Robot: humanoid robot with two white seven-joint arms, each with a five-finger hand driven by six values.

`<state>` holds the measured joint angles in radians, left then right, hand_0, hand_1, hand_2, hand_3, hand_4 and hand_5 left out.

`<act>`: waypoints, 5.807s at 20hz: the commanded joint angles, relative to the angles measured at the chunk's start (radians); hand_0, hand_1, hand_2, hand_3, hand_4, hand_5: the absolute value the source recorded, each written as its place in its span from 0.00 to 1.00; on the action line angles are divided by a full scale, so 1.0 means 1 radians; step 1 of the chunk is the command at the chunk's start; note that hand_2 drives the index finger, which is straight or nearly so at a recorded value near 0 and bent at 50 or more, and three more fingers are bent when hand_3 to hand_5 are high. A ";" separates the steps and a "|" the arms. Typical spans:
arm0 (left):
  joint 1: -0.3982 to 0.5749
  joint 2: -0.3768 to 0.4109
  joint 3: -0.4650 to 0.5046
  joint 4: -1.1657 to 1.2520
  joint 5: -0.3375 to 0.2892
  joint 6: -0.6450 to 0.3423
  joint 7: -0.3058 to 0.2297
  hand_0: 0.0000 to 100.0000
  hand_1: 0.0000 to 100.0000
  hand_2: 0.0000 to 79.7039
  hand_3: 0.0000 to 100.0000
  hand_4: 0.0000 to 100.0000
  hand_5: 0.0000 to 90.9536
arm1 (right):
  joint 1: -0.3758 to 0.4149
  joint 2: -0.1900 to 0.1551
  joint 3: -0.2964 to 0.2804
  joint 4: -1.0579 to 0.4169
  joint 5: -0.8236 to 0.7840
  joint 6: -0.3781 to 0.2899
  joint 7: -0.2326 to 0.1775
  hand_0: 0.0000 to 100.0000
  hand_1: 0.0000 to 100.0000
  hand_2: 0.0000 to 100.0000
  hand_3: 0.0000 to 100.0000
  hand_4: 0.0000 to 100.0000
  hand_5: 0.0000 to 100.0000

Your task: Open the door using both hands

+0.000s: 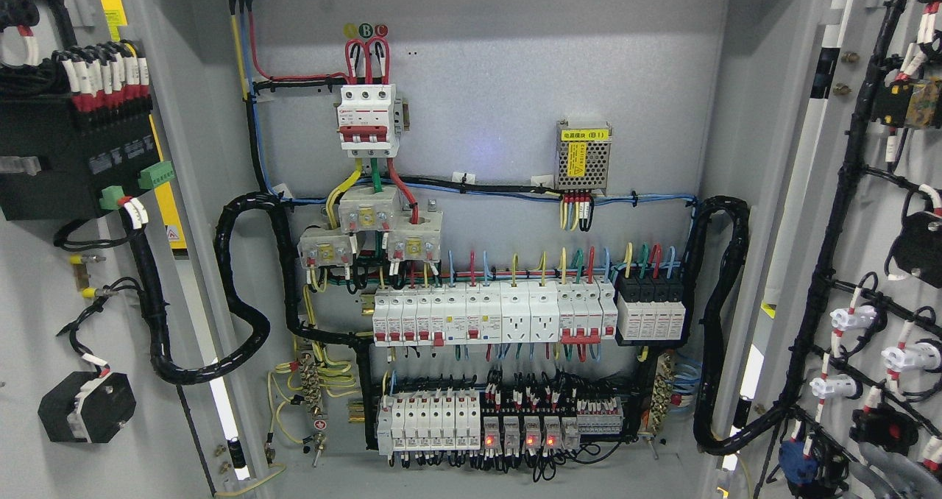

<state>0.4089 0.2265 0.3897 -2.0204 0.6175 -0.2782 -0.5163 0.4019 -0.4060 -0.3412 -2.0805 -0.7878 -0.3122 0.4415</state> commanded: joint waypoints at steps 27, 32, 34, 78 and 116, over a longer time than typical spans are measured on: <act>-0.082 0.154 0.210 0.399 0.179 0.085 -0.120 0.00 0.00 0.00 0.00 0.00 0.00 | 0.067 0.072 -0.134 0.008 -0.085 -0.007 0.008 0.22 0.00 0.00 0.00 0.00 0.00; -0.105 0.175 0.224 0.434 0.186 0.085 -0.120 0.00 0.00 0.00 0.00 0.00 0.00 | 0.069 0.072 -0.153 0.014 -0.110 -0.005 0.008 0.22 0.00 0.00 0.00 0.00 0.00; -0.108 0.183 0.227 0.440 0.208 0.085 -0.120 0.00 0.00 0.00 0.00 0.00 0.00 | 0.069 0.072 -0.153 0.023 -0.110 -0.005 0.008 0.22 0.00 0.00 0.00 0.00 0.00; -0.035 0.194 0.040 0.048 0.306 0.100 -0.140 0.00 0.00 0.00 0.00 0.00 0.00 | 0.103 -0.011 0.072 -0.003 -0.146 -0.030 0.010 0.22 0.00 0.00 0.00 0.00 0.00; -0.318 -0.205 -0.373 1.988 -0.232 0.077 0.187 0.00 0.00 0.00 0.00 0.00 0.00 | -0.241 0.372 0.548 1.905 0.363 -0.014 -0.016 0.22 0.00 0.00 0.00 0.00 0.00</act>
<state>0.1216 0.0401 0.0569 -0.4951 0.3878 -0.2925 -0.3367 0.2748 -0.1655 0.1748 -0.7514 -0.5000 -0.3296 0.4389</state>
